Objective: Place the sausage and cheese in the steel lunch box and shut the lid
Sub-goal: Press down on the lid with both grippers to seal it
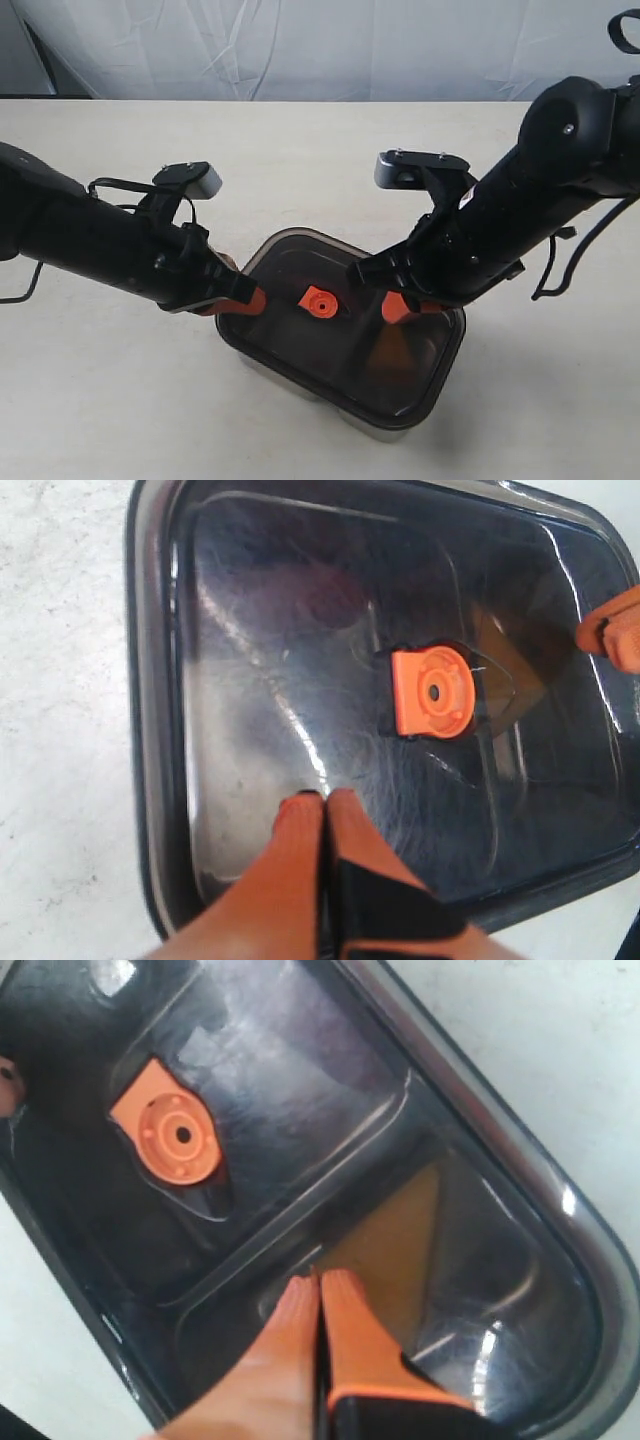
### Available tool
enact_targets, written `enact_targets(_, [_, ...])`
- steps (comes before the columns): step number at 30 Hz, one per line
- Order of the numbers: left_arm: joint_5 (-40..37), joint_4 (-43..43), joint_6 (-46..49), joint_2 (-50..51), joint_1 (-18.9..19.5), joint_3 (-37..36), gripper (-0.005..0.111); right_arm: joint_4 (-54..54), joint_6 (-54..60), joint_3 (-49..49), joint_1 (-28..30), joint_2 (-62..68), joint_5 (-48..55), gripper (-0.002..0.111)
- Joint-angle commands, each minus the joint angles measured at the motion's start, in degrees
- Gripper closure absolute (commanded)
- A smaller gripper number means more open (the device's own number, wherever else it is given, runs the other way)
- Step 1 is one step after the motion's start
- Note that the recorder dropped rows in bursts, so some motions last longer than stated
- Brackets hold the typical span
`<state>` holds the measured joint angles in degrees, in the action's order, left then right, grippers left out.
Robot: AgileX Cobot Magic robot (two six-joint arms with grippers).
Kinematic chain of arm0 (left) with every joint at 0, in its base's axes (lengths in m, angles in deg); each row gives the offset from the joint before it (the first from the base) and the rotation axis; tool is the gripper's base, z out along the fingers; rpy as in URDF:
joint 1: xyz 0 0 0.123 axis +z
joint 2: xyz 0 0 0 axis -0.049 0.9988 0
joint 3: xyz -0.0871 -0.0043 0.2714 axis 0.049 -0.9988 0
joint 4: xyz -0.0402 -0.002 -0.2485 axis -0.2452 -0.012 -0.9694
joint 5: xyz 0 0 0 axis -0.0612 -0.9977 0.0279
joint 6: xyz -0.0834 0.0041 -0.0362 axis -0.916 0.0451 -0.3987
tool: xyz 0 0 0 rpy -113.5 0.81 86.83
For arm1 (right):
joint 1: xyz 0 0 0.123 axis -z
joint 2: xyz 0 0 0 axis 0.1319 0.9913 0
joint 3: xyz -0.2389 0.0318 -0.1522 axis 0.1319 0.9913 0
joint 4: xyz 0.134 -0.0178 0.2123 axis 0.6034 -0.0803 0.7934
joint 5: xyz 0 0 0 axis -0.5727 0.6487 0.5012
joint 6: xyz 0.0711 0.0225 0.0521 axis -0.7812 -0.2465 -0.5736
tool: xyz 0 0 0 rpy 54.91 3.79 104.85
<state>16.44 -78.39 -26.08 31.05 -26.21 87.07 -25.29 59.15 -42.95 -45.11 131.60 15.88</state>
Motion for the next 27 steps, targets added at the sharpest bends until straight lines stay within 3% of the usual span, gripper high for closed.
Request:
enact_targets(1, [1.17, 1.29, -0.12, 0.20, -0.17, -0.10, 0.107, 0.16, 0.58, 0.34, -0.20, 1.87, -0.50, 0.109])
enact_targets(14, [6.07, 0.57, -0.12, 0.29, -0.17, 0.82, 0.107, 0.16, 0.69, 0.34, -0.20, 5.89, -0.72, 0.109])
enact_targets(22, [5.33, 0.19, 0.38, 0.29, -0.17, 4.25, 0.107, 0.16, 0.69, 0.34, -0.20, 7.11, -1.44, 0.109])
enact_targets(27, [0.62, -2.56, 3.91, 2.90, -0.32, 6.94, 0.107, 0.16, 0.81, 0.34, -0.20, 7.11, -1.44, 0.109])
